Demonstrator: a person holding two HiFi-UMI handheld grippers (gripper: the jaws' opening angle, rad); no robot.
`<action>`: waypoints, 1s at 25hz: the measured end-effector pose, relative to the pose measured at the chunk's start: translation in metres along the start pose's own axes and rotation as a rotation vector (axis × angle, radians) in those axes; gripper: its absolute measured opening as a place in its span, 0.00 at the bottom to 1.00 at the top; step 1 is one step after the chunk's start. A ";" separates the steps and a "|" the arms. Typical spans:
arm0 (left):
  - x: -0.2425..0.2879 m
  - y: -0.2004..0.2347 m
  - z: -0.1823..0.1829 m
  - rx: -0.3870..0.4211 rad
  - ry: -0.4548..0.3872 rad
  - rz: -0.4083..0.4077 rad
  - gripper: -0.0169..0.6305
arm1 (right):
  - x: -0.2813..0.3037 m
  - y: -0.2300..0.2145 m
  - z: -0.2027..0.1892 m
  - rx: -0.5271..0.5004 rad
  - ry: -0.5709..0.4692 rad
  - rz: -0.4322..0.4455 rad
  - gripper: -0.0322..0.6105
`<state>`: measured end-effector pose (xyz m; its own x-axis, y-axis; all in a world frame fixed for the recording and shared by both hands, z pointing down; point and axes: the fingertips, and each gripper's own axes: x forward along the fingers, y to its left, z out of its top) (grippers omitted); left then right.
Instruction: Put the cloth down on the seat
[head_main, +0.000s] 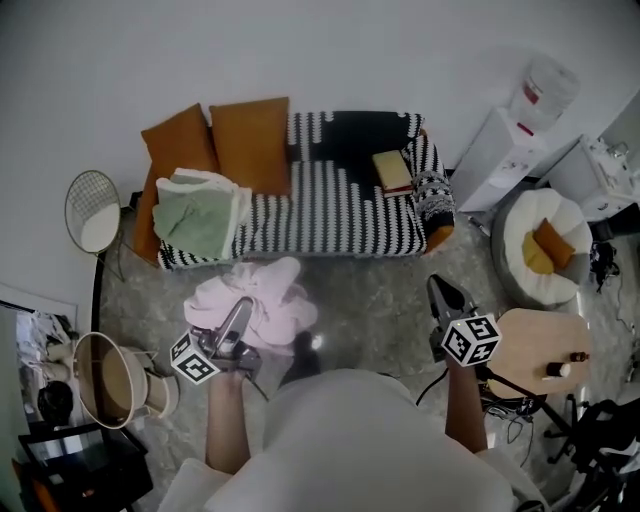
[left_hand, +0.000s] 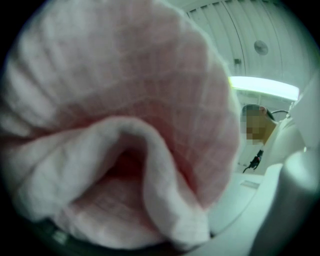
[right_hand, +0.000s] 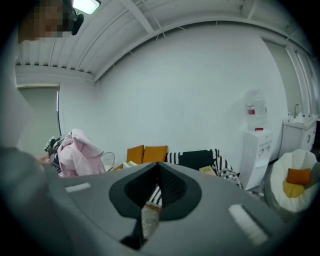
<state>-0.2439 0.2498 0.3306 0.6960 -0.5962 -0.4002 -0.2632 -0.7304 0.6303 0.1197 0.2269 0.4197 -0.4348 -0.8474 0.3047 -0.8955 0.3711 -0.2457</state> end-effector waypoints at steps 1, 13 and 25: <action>0.003 0.010 0.007 -0.004 0.006 -0.003 0.23 | 0.009 0.001 0.003 0.003 -0.002 -0.006 0.05; 0.044 0.113 0.088 -0.045 0.107 -0.073 0.23 | 0.118 0.027 0.043 0.031 0.010 -0.087 0.05; 0.069 0.184 0.125 -0.089 0.194 -0.139 0.23 | 0.190 0.047 0.056 0.014 0.009 -0.132 0.06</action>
<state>-0.3279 0.0330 0.3355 0.8388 -0.4107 -0.3575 -0.1018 -0.7633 0.6379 0.0000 0.0619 0.4147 -0.3138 -0.8852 0.3435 -0.9437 0.2508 -0.2159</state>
